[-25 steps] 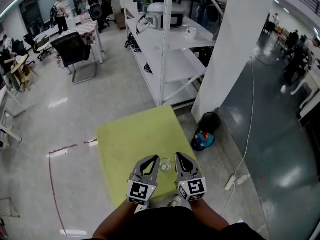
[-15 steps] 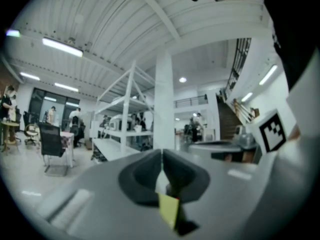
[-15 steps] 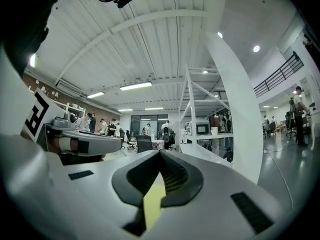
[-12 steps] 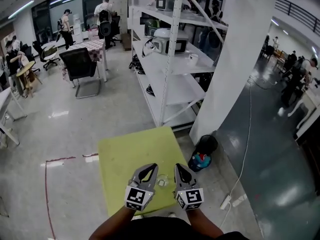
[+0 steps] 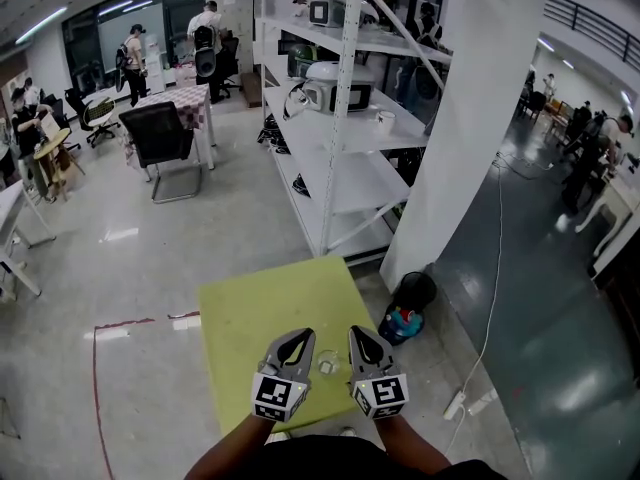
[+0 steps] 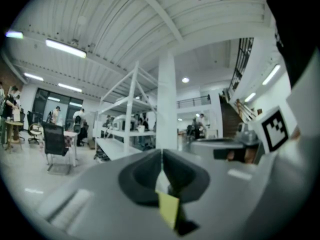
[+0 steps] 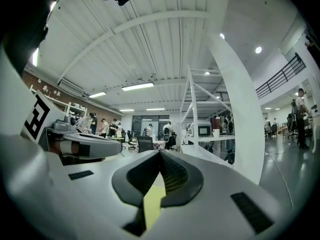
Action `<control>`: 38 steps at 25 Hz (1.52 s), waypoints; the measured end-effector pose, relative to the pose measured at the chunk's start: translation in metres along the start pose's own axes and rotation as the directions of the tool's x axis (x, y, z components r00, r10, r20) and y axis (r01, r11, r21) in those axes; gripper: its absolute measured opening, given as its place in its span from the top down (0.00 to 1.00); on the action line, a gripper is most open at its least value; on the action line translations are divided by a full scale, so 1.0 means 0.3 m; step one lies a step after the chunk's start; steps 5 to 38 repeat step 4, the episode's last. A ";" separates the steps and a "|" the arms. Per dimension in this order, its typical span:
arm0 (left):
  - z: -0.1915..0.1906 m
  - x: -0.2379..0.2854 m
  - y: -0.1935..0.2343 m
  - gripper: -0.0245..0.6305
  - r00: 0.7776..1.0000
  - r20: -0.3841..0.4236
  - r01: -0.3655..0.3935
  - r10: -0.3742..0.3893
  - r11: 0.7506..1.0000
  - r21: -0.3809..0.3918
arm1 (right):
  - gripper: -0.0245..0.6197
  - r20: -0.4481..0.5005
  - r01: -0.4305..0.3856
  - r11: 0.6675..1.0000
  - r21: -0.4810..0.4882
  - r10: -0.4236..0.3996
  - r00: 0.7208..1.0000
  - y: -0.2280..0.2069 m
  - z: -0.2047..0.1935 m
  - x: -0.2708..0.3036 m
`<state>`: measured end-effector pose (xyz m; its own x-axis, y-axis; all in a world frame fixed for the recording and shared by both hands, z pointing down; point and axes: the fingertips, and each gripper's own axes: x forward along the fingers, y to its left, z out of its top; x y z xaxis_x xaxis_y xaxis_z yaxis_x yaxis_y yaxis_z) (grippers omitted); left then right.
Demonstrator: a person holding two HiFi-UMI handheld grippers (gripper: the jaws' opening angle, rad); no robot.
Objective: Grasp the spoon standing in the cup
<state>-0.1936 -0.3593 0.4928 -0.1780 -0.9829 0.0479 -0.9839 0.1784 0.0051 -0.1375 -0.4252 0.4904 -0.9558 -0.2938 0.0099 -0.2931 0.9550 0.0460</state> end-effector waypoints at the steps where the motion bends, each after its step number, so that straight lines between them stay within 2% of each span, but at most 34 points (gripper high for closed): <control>1: 0.003 -0.004 -0.004 0.94 1.000 0.000 -0.001 0.001 1.000 -0.001 | 0.95 0.003 -0.002 1.000 0.000 0.002 1.000 0.003 0.002 -0.005; 38: 0.003 -0.016 -0.010 0.94 1.000 -0.003 -0.004 0.004 1.000 -0.003 | 0.95 0.017 -0.014 1.000 0.005 0.014 1.000 0.013 0.004 -0.023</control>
